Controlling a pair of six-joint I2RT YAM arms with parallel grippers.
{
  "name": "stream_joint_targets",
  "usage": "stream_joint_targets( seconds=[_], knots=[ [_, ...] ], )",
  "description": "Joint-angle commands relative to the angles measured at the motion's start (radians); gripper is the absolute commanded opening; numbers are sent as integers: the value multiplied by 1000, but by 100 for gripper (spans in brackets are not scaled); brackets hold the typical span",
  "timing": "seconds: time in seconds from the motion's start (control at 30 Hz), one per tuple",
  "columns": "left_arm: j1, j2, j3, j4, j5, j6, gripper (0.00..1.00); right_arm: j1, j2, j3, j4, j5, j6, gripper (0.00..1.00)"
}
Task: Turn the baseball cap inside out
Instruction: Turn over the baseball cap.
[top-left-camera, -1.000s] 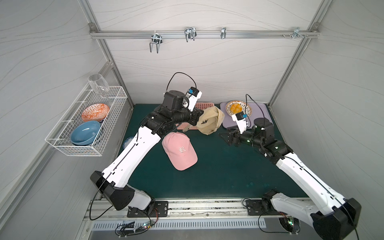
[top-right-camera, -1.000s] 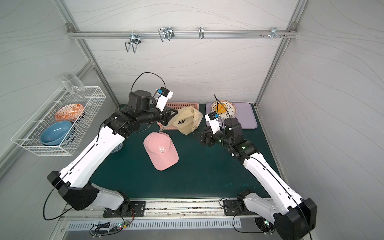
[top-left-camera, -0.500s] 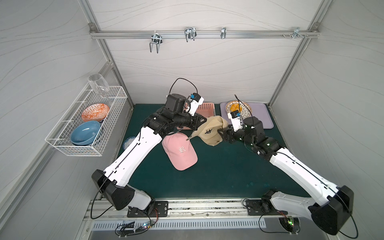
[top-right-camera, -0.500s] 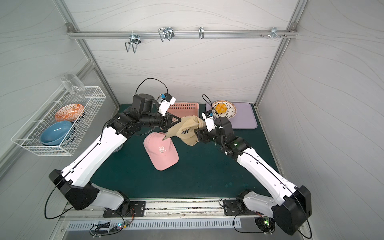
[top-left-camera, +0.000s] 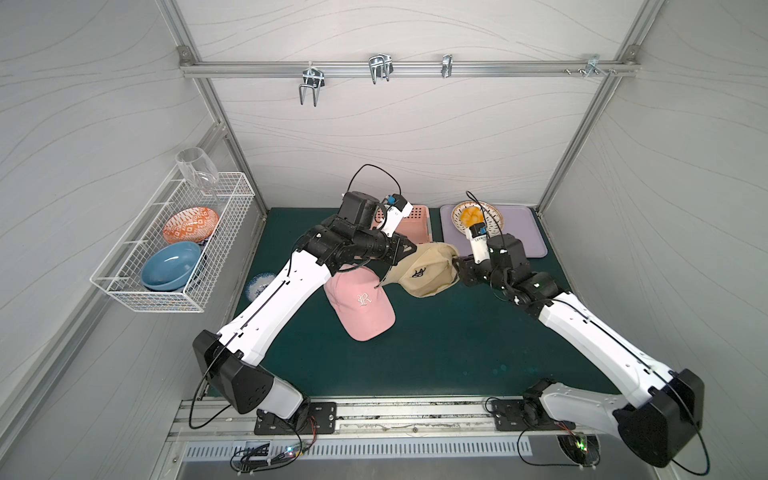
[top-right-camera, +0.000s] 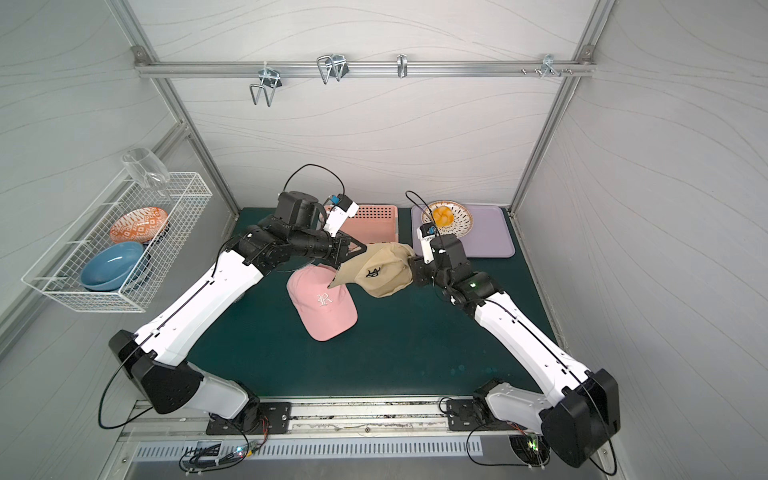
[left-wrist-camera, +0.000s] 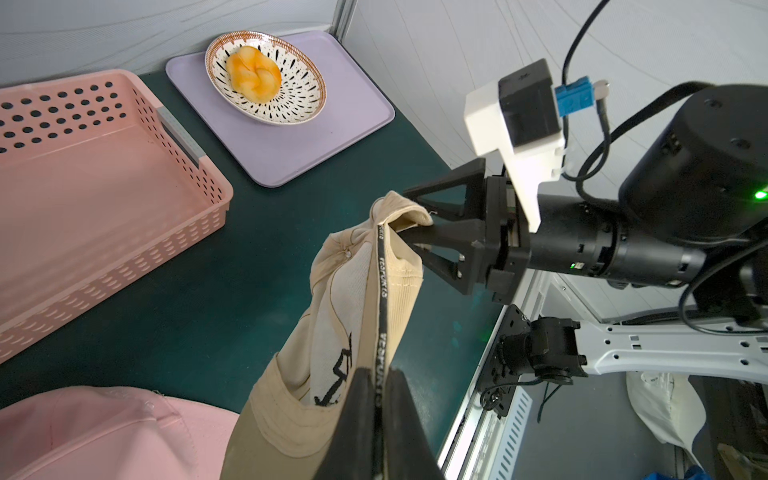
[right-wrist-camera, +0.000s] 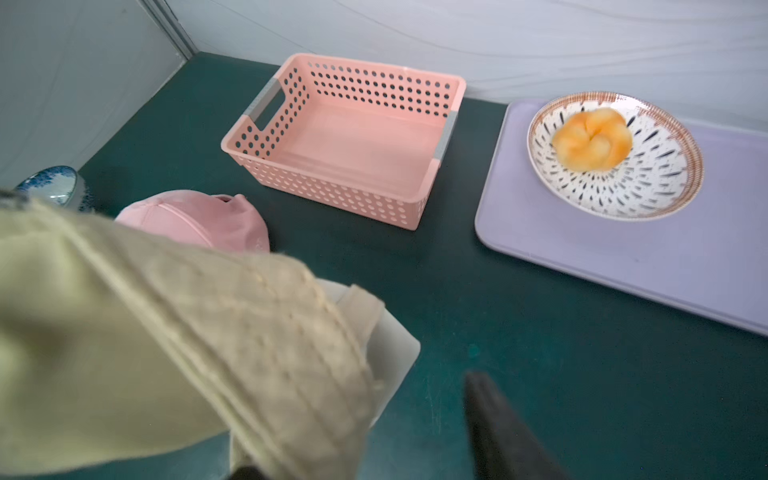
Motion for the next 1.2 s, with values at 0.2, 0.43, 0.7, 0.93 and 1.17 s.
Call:
stream_joint_targets(
  seconds=[0.2,0.43,0.7,0.93,1.17],
  knots=[
    [-45,82,21,-12,2,103,0,-6,-181,-3,-56,-406,-168,83],
    [-122,94,62,-92,97,246,0,-5,-74,81,-132,-501,-251,84],
    [-124,76,63,-100,115,274,0,-6,-19,85,-191,-641,-313,81],
    [-124,58,64,-82,120,274,0,-26,-5,80,-200,-772,-326,20],
    [-84,-16,-3,13,242,219,37,-136,-74,44,-127,-910,-263,0]
  ],
)
